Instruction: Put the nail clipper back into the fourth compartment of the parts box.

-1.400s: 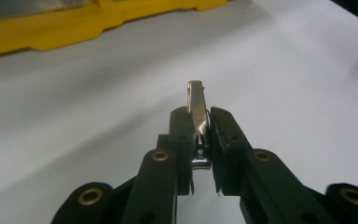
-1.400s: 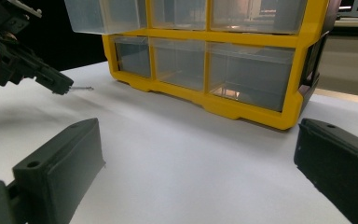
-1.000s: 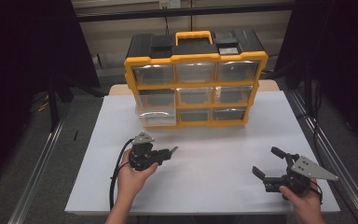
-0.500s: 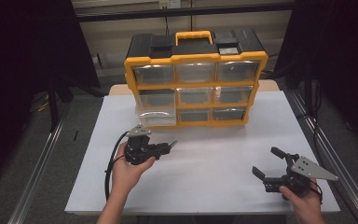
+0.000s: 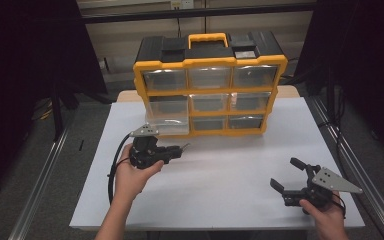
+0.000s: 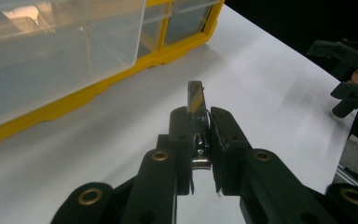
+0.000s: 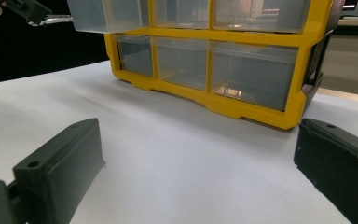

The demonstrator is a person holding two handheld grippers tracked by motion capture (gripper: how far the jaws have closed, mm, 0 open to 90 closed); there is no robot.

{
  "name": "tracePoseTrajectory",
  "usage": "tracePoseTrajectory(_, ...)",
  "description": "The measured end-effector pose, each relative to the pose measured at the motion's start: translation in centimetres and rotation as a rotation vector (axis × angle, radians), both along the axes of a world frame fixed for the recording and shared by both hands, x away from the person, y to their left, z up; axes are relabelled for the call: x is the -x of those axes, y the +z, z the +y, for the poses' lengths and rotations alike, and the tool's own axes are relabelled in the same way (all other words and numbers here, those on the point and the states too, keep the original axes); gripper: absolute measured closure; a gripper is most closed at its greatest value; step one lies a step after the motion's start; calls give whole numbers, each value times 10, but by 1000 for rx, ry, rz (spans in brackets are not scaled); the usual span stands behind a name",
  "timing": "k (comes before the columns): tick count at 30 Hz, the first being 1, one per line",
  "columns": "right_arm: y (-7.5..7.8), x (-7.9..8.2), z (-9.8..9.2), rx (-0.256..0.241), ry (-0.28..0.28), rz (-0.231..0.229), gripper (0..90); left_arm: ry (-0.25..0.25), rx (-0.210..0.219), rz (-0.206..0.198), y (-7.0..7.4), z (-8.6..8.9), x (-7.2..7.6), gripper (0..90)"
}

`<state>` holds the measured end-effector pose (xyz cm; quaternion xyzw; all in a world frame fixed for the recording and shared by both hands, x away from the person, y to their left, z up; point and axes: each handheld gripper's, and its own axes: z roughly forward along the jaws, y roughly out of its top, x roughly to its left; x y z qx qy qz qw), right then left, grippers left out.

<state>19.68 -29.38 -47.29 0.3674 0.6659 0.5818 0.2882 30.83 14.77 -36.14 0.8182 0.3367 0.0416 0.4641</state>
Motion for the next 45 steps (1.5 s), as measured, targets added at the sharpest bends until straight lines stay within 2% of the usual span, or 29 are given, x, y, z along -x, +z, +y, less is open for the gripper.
tracePoseTrajectory(3, 0, 0, 0, -1, 0, 0, 7, -3, 13, -3, 5, 0, 0, 799)
tracePoseTrajectory(7, 0, 0, 0, 0, 1, 1, 7, -5, 8, -5, 11, 1, -1, 799)
tracePoseTrajectory(8, 0, 0, 0, 0, 1, 1, 7, -8, 25, -6, 12, 1, -1, 799)
tracePoseTrajectory(16, 0, 0, 0, 0, 2, 6, 7, -15, 15, -9, 23, 0, -4, 799)
tracePoseTrajectory(19, 0, 0, 0, 1, 2, 5, 7, -20, 18, -8, 26, -1, -5, 799)
tracePoseTrajectory(20, 0, 0, 0, 0, 1, 6, 7, -22, 32, -4, 27, -1, -6, 799)
tracePoseTrajectory(29, 0, 0, 0, 2, 3, 5, 7, -26, 35, -24, 36, 0, -9, 800)
tracePoseTrajectory(34, 0, 0, 0, 1, 1, 5, 8, -20, 36, -31, 42, -1, -9, 800)
tracePoseTrajectory(37, 0, 0, 0, -2, 3, 4, 8, -22, 52, -32, 45, -1, -11, 799)
tracePoseTrajectory(38, 0, 0, 0, 0, 5, 4, 9, -17, 40, -32, 46, -1, -11, 799)
tracePoseTrajectory(41, 0, 0, 0, 1, 2, 8, 9, -13, 53, -32, 48, -1, -14, 799)
tracePoseTrajectory(45, 0, 0, 0, 1, 4, 8, 9, -10, 46, -39, 53, -1, -15, 799)
